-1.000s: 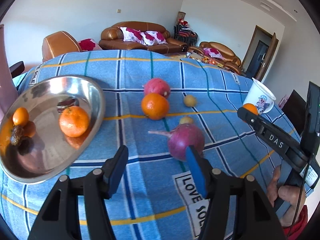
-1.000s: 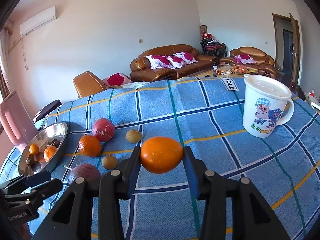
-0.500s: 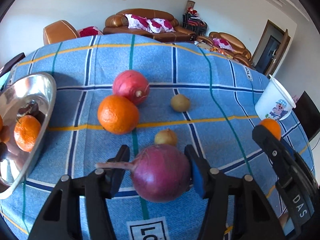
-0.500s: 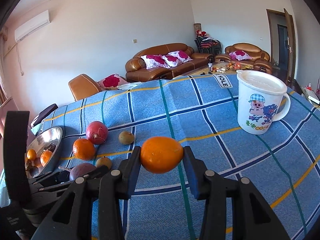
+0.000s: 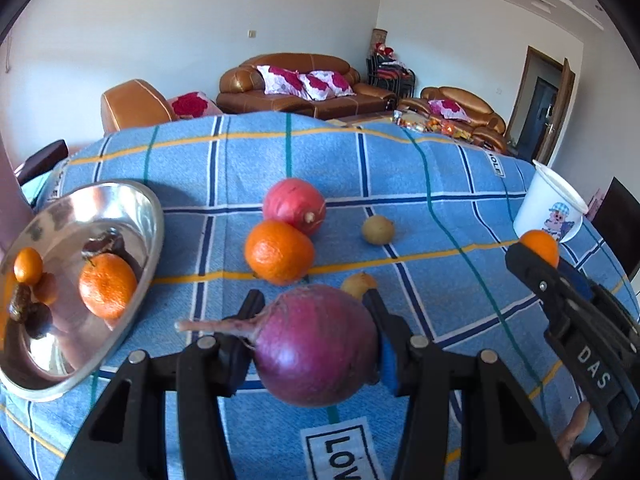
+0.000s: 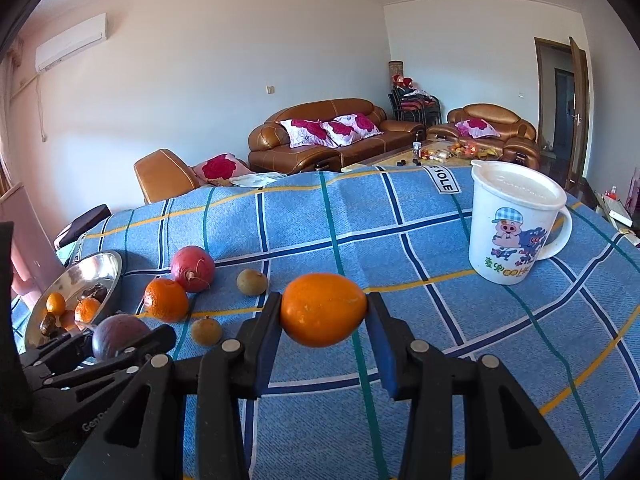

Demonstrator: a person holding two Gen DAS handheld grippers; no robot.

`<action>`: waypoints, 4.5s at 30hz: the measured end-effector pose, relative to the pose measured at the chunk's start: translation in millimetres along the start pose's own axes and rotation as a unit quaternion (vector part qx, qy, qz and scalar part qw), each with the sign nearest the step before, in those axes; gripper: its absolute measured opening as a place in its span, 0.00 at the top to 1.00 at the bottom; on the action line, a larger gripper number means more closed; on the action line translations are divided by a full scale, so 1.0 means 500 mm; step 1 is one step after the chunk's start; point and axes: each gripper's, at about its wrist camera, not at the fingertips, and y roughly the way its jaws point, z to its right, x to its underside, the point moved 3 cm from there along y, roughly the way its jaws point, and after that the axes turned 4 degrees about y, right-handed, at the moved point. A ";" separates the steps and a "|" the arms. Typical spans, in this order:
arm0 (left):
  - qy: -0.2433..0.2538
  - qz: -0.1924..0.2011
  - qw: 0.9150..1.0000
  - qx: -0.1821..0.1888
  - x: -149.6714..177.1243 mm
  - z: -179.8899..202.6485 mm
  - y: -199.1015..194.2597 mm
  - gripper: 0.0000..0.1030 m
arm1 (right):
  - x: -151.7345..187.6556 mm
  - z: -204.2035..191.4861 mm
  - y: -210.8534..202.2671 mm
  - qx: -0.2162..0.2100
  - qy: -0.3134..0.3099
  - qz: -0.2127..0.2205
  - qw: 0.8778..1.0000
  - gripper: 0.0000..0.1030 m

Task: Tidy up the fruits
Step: 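Carry the red onion and the orange over the steel bowl with both grippers, then lower into the bowl and open both grippers to release onion and orange, then withdraw both grippers from the bowl toward the remaining fruit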

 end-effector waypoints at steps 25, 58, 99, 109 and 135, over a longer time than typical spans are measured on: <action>0.031 0.057 0.997 -0.039 0.039 -0.149 -0.102 0.49 | 0.023 -0.108 -0.056 0.060 -0.069 0.054 0.994 0.57; -0.045 0.073 0.993 -0.084 0.044 -0.417 -0.138 0.49 | 0.064 -0.356 -0.034 -0.024 -0.107 0.037 0.993 0.57; 0.032 -0.014 0.981 -0.191 0.064 -0.438 -0.078 0.49 | 0.126 -0.541 0.080 -0.227 -0.064 -0.137 0.962 0.57; 0.053 -0.022 0.977 -0.205 0.071 -0.425 -0.061 0.49 | 0.122 -0.537 0.078 -0.216 -0.066 -0.136 0.965 0.56; 0.017 0.038 0.978 -0.204 0.053 -0.415 -0.109 0.00 | 0.038 -0.421 -0.001 -0.075 -0.036 0.065 0.994 0.26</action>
